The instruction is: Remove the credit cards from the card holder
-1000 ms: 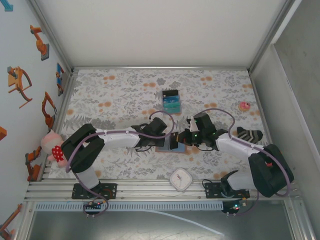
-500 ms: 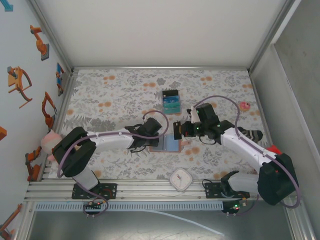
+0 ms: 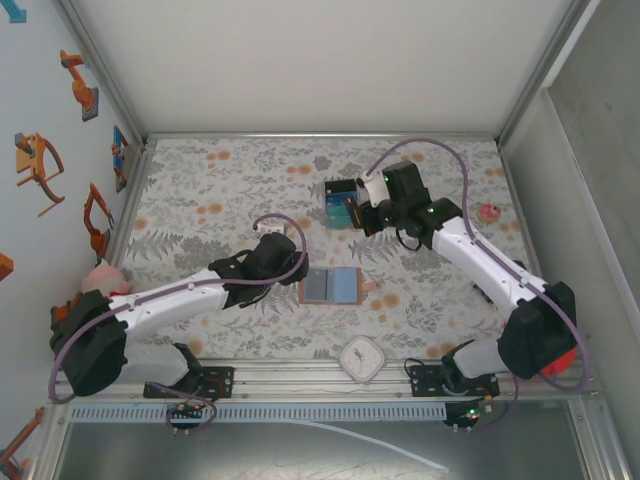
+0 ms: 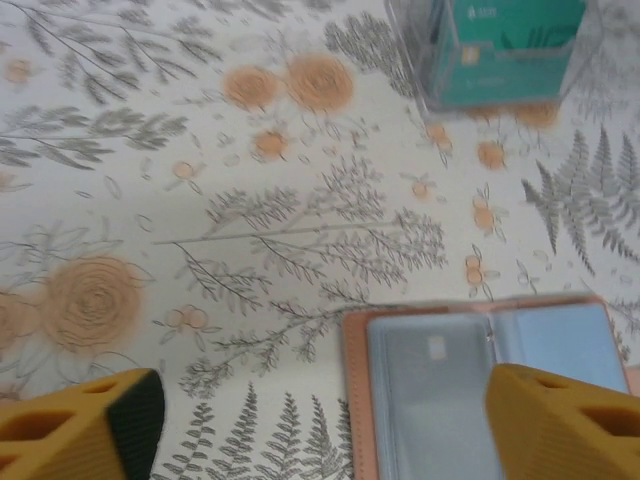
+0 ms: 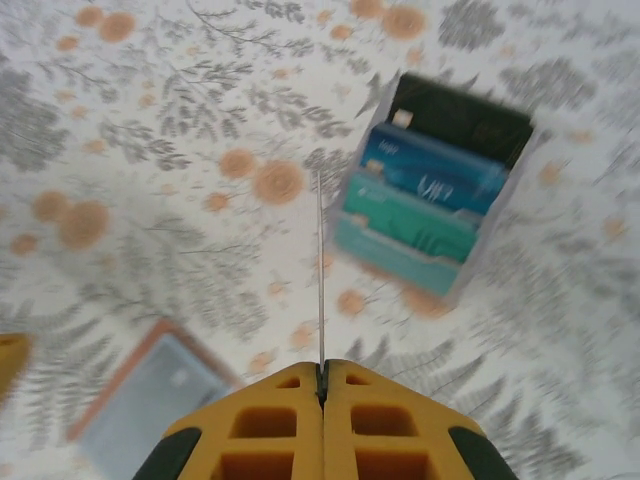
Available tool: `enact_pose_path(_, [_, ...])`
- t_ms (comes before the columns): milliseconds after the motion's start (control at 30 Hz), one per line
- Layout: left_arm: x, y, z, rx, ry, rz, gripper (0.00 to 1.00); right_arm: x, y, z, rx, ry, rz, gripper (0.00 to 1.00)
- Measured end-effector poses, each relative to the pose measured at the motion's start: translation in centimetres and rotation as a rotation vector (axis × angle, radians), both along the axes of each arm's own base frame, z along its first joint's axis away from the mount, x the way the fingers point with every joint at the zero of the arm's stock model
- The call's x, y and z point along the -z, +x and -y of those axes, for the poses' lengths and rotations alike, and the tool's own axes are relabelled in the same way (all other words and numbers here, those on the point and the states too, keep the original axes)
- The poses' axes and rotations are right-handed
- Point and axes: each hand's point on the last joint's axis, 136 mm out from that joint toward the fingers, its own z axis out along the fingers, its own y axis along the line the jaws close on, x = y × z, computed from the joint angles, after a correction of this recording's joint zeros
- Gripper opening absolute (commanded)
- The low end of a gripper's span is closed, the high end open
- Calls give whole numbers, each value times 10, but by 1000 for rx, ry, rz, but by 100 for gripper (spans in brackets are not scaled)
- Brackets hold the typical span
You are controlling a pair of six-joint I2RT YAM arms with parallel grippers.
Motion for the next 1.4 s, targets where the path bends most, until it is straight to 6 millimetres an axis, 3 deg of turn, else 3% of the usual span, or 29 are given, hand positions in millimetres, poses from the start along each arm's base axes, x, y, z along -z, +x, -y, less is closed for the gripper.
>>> enact_pose_path(67, [-8, 0, -10, -28, -12, 31, 99, 2, 18, -1, -26, -73, 67, 0])
enact_pose_path(333, [-36, -1, -34, -89, -59, 126, 97, 21, 88, -18, -162, -281, 220, 0])
enact_pose_path(500, [-45, -2, -44, -113, -71, 158, 97, 24, 120, -23, -241, -341, 272, 0])
enact_pose_path(633, [-50, -1, -50, -130, -77, 176, 97, 34, 131, -21, -300, -371, 265, 0])
enact_pose_path(900, [-54, 1, -54, -141, -74, 191, 97, 59, 134, -18, -398, -414, 205, 0])
enact_pose_path(1400, [-51, -1, -56, -141, -68, 185, 97, 76, 144, -25, -493, -464, 158, 0])
